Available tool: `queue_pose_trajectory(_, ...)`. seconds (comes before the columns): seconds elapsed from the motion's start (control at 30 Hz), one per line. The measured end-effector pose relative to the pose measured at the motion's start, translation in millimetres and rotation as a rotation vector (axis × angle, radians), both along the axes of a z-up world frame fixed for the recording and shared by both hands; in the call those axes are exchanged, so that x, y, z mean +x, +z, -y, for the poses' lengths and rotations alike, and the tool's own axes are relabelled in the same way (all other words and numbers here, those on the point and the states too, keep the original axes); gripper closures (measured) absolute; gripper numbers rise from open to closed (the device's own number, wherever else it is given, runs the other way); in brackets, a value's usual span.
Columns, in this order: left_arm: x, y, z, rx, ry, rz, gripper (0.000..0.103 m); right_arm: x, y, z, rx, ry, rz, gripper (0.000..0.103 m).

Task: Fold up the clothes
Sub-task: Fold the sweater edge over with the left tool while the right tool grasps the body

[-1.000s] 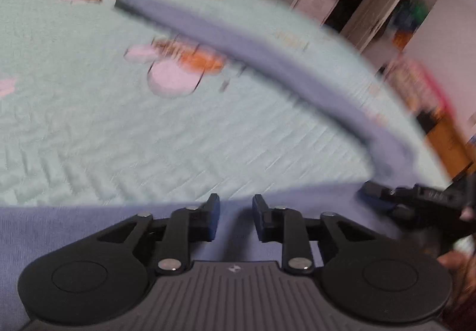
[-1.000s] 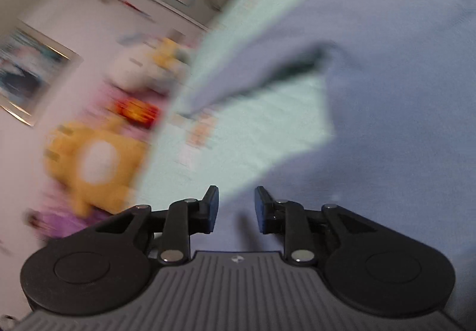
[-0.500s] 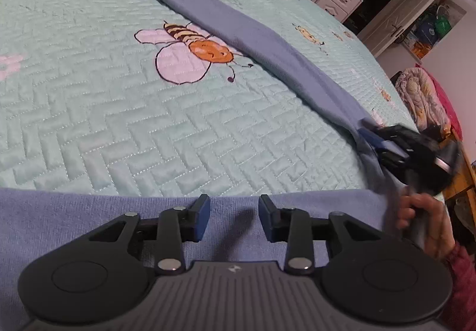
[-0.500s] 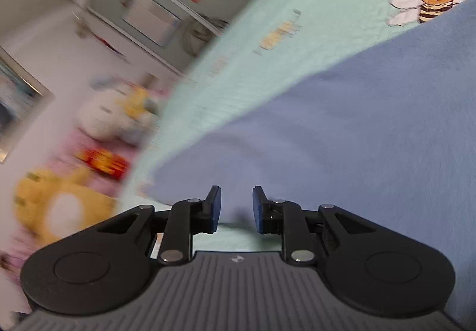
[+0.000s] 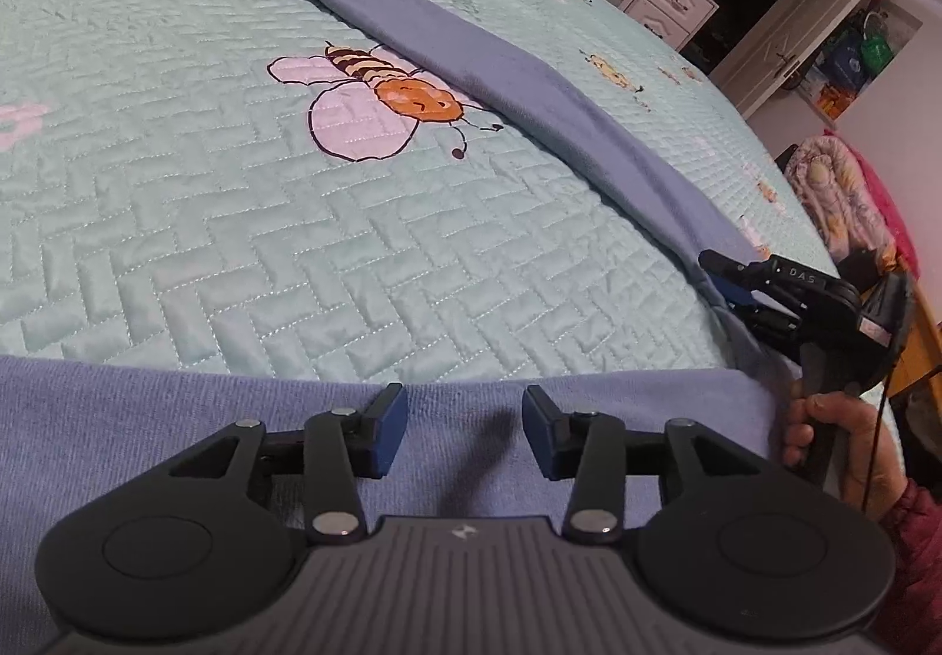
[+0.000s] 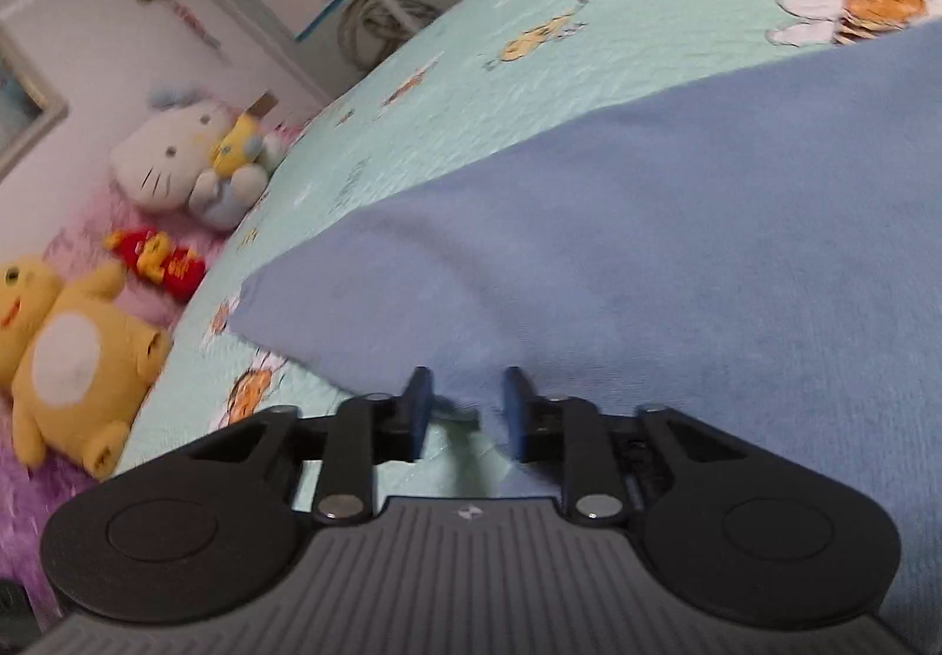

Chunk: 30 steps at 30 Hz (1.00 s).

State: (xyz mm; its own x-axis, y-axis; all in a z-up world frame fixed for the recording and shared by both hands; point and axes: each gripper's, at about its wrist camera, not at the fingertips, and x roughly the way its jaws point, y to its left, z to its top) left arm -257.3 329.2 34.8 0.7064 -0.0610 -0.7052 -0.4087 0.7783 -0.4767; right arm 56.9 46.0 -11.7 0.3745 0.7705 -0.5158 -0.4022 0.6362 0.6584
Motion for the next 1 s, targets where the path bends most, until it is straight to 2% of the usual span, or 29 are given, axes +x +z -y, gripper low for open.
queue_pose_trajectory(0.1,-6.0,6.5,-4.7,-0.049,-0.002,0.034,0.057,-17.8,12.1,4.0,0.051,-0.017,0.021,0.072)
queue_pose_trajectory(0.2,-10.5,13.1,-2.8,-0.046,-0.003,0.054,0.057,-34.2,14.1,4.6,0.090,0.007,0.048,0.062)
queue_pose_trajectory(0.27,-8.8,8.2,-0.6,-0.032,-0.007,0.020,0.057,-31.9,2.3,1.0,0.058,0.015,0.012,0.062)
queue_pose_trajectory(0.33,-7.6,2.4,1.0,-0.022,-0.005,-0.019,0.057,-24.4,-11.7,6.4,0.038,-0.018,-0.040,0.088)
queue_pose_trajectory(0.37,-9.4,1.1,1.2,-0.026,-0.001,-0.021,0.057,-22.7,-13.4,10.6,0.048,-0.034,-0.060,0.087)
queue_pose_trajectory(0.4,-11.1,-0.2,1.4,-0.031,0.003,-0.024,0.056,-24.1,-8.8,13.6,0.059,-0.033,-0.072,0.082)
queue_pose_trajectory(0.5,-9.0,5.4,6.9,-0.018,0.004,-0.035,0.056,-41.0,14.2,14.2,0.007,-0.005,0.030,0.060)
queue_pose_trajectory(0.57,2.0,13.5,14.2,-0.040,-0.032,0.003,0.056,-56.2,30.1,4.1,-0.147,0.055,0.195,0.057)
queue_pose_trajectory(0.63,18.4,19.6,19.5,-0.123,-0.057,0.076,0.054,-66.3,41.8,-4.5,-0.251,0.084,0.330,0.057)
queue_pose_trajectory(0.7,40.9,18.1,21.7,-0.245,-0.056,0.145,0.050,-58.6,44.5,5.9,-0.187,0.068,0.326,0.057)
queue_pose_trajectory(0.77,70.0,5.4,21.7,-0.395,-0.023,0.183,0.050,-36.6,37.9,21.5,-0.032,0.028,0.227,0.057)
queue_pose_trajectory(0.87,112.1,-26.5,23.3,-0.619,0.068,0.217,0.049,-4.0,26.3,41.6,0.063,-0.064,0.157,0.057)
queue_pose_trajectory(0.93,136.6,-46.1,28.9,-0.698,0.130,0.224,0.047,20.9,20.6,44.4,0.120,-0.086,0.117,0.057)
queue_pose_trajectory(1.0,156.9,-60.7,37.0,-0.739,0.168,0.233,0.046,48.5,11.4,44.6,0.192,-0.108,0.054,0.053)
